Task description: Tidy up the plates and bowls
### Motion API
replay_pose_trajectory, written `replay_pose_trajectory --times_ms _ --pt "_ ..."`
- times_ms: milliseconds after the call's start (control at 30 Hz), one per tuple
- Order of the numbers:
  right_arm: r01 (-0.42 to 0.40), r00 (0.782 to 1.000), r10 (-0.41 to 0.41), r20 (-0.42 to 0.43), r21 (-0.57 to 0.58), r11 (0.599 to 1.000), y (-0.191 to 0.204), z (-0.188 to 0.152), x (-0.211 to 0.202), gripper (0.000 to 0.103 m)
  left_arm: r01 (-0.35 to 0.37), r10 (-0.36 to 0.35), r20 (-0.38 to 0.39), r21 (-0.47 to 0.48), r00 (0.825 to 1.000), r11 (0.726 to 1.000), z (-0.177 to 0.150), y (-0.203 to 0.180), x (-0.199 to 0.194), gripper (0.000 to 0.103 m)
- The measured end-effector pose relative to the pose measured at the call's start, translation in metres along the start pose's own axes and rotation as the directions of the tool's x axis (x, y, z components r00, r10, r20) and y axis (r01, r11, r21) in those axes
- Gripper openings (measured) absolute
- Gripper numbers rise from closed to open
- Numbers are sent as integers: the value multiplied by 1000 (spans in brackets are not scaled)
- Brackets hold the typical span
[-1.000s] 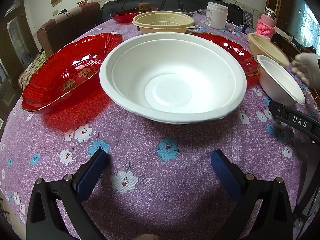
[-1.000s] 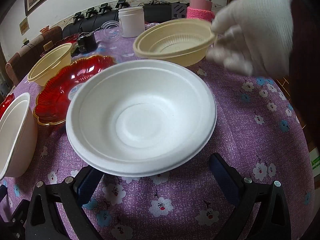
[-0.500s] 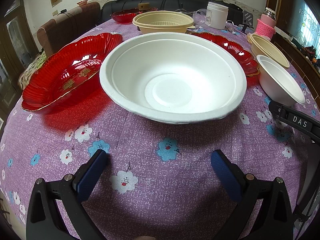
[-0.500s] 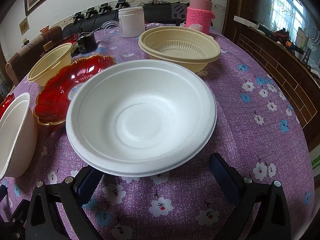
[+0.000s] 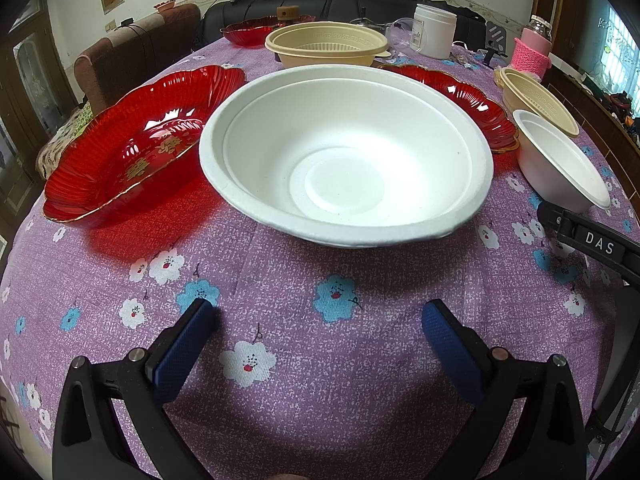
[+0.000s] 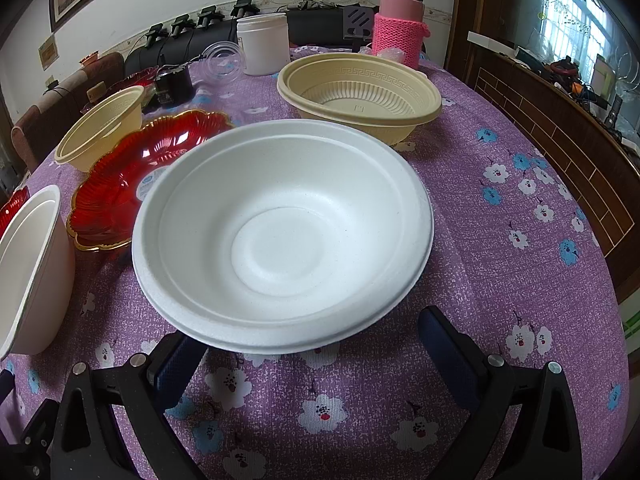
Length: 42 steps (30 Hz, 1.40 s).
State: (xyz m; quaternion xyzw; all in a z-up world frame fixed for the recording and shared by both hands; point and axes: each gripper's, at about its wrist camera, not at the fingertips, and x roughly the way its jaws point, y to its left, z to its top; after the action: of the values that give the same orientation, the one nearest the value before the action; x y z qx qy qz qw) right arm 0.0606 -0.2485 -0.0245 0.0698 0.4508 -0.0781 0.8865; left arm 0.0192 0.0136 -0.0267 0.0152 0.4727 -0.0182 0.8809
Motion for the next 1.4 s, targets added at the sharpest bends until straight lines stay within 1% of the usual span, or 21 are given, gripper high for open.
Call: replay_pose_trajectory --times_ms 1400 --pt "1 1000 -1 0 2 1000 0 0 1 102 2 -2 0 0 1000 1000 -1 2 0 103"
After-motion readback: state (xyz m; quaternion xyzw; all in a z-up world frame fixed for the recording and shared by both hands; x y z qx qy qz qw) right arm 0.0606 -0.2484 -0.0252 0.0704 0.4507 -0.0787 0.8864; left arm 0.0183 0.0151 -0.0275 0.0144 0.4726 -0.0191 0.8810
